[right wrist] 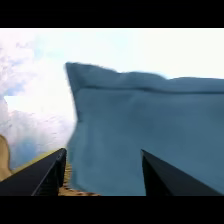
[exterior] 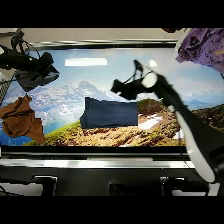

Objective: Fold the clothes and pants, and hang the long-sleeved shirts on hangers.

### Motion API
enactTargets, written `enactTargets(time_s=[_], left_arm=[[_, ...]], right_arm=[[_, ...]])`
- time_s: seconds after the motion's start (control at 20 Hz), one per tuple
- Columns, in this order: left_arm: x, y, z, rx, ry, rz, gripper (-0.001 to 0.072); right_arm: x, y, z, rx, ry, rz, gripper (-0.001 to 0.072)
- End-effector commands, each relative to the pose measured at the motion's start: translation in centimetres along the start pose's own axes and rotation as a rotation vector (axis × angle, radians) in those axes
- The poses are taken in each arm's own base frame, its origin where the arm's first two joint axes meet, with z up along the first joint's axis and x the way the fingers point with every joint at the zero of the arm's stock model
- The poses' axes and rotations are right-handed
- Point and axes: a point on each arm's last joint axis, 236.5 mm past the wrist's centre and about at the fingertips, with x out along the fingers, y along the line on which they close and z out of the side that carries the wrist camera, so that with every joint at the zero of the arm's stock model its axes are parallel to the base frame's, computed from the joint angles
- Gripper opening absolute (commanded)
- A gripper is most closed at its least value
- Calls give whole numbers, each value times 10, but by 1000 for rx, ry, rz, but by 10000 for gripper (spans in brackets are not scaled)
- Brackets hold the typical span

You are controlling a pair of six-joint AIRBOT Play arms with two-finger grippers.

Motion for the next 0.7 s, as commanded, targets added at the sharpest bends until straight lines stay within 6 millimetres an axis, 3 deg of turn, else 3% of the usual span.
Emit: enactTargets(time_s=[0.0, 0.15, 0.25, 0.45, 0.65], left_arm=[[0, 0, 0, 16, 0, 0, 18], [0, 0, 0, 16, 0, 1, 18], [0, 0, 0, 16, 0, 1, 18], [0, 1, -1, 16, 5, 2, 18], [0, 1, -1, 16, 7, 3, 18]], right_arm=[[-73, -95, 25, 23, 36, -51, 540], [-84, -167, 10, 167, 59, 20, 538], [-69, -189, -15, 225, 100, 73, 538], [-24, -199, -41, 275, 162, 137, 538], [21, -187, -53, 290, 198, 167, 536]])
